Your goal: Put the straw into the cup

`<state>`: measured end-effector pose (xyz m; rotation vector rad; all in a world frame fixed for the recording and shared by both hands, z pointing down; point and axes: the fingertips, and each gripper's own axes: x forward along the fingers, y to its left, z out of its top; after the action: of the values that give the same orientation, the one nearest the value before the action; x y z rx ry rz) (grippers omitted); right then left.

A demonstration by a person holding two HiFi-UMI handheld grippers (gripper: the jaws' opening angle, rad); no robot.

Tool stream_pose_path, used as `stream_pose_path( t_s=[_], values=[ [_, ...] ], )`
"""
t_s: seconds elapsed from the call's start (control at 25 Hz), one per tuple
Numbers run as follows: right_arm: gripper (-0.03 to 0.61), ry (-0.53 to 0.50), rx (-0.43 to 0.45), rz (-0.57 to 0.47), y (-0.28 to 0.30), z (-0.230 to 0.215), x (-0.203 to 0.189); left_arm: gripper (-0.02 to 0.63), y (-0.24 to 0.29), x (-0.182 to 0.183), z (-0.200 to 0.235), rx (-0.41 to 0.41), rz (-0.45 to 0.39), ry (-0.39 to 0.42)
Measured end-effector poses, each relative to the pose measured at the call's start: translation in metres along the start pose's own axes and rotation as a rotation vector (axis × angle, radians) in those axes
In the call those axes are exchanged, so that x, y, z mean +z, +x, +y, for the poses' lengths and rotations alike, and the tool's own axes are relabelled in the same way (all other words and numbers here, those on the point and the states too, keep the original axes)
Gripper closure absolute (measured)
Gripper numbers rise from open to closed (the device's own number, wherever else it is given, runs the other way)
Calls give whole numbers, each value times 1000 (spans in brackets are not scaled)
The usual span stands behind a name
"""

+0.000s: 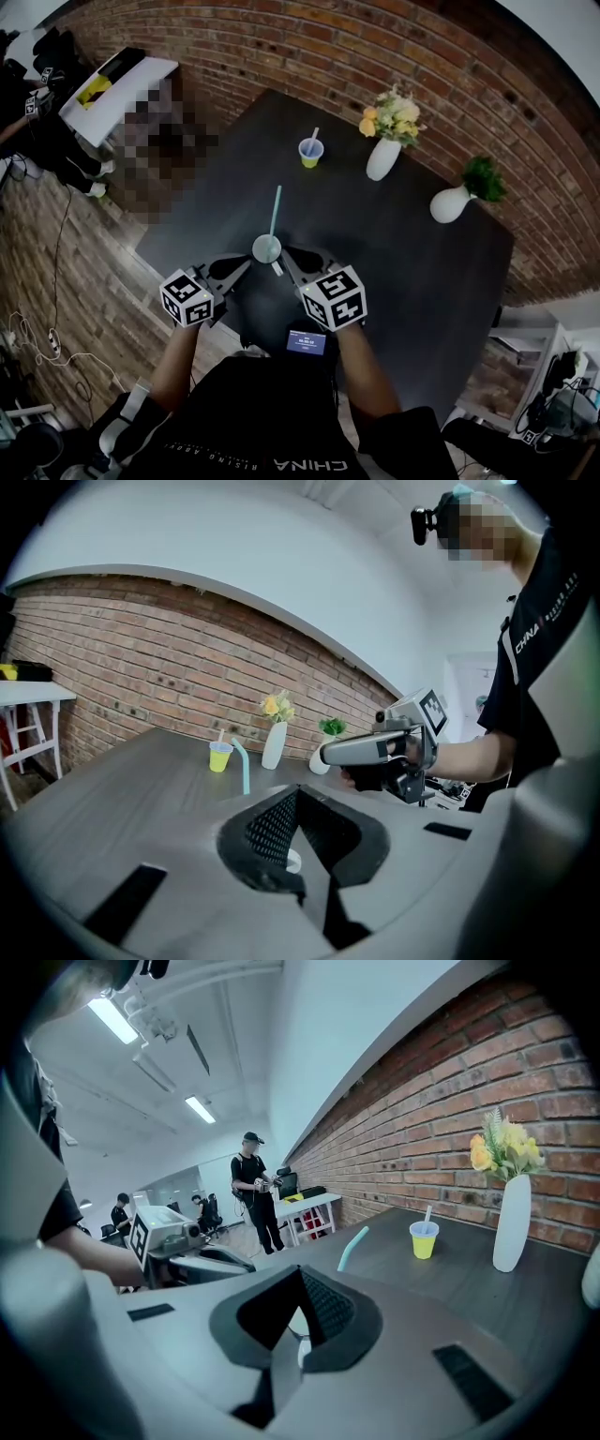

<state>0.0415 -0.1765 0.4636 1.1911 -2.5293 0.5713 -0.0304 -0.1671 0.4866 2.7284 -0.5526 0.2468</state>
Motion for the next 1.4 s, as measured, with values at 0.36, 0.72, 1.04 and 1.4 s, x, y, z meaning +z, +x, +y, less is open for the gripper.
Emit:
stream_pose_path(
  t_s=[0.36, 0.72, 1.04, 1.4],
  values=[
    [574, -5, -5, -8, -20, -7, -20, 611, 8, -17, -37, 25, 30, -3],
    [574, -38, -33, 9, -53, 19, -59, 611, -9, -54, -76, 86, 56, 33],
    [575, -60, -111, -18, -79, 79, -75, 611, -63, -57, -116, 32, 33, 136],
    [575, -47, -191, -35, -119, 152, -97, 611, -139, -79, -149, 55, -24, 93]
  ],
)
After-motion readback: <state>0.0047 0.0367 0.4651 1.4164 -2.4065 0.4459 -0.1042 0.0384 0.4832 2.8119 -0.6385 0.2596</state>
